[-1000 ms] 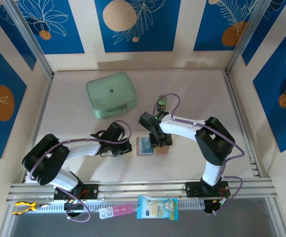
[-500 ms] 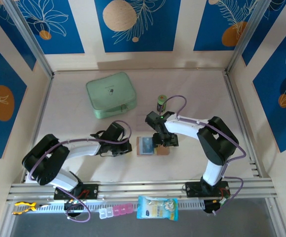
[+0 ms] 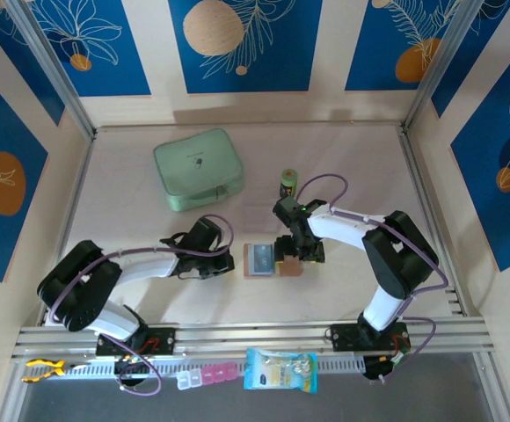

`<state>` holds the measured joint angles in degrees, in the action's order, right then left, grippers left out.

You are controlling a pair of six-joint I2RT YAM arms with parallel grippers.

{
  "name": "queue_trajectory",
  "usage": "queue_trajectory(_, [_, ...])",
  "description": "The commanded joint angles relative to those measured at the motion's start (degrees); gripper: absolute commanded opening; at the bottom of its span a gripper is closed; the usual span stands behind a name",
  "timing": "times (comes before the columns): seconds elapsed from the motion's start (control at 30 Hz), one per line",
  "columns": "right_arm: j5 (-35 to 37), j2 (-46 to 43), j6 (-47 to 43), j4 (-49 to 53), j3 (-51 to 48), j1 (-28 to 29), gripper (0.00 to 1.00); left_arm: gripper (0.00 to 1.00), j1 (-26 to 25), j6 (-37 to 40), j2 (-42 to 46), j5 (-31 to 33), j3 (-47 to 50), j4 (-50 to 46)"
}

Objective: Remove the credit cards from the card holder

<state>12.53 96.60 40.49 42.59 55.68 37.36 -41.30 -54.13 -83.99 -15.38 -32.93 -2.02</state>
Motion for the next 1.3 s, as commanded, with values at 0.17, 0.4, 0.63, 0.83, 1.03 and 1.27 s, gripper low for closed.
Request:
queue_trajectory(0.17, [-3.9,3.4,-0.5,-2.9,1.8,4.0,0.89,0.00,-0.3,0.2,7.7,4.0,-0.8,-5.2])
queue_trajectory(0.4, [-3.0,5.0,1.3,1.0,7.3,7.5,0.87,0.00,-0.3,1.2,9.6,2.4,-3.3,-7.9])
queue_trajectory(0.63, [-4.0,5.3,4.6,3.1,8.3,7.9,0.82,0.00,-0.5,1.0,5.8,-0.4,-4.0,-6.0])
queue_trajectory(0.83, [-4.9,4.5,6.6,3.5,6.8,8.5,0.81,0.05,-0.6,0.5,3.1,-1.7,-4.4,-4.0])
queue_trajectory(1.03, [-5.1,2.6,7.1,4.2,7.5,8.3,0.81,0.06,-0.5,1.0,2.2,-1.9,-5.3,-4.4])
queue_trajectory(1.27, [-3.8,-0.2,6.2,5.7,9.4,7.7,0.80,0.05,-0.5,1.6,3.1,-1.3,-6.0,-6.8])
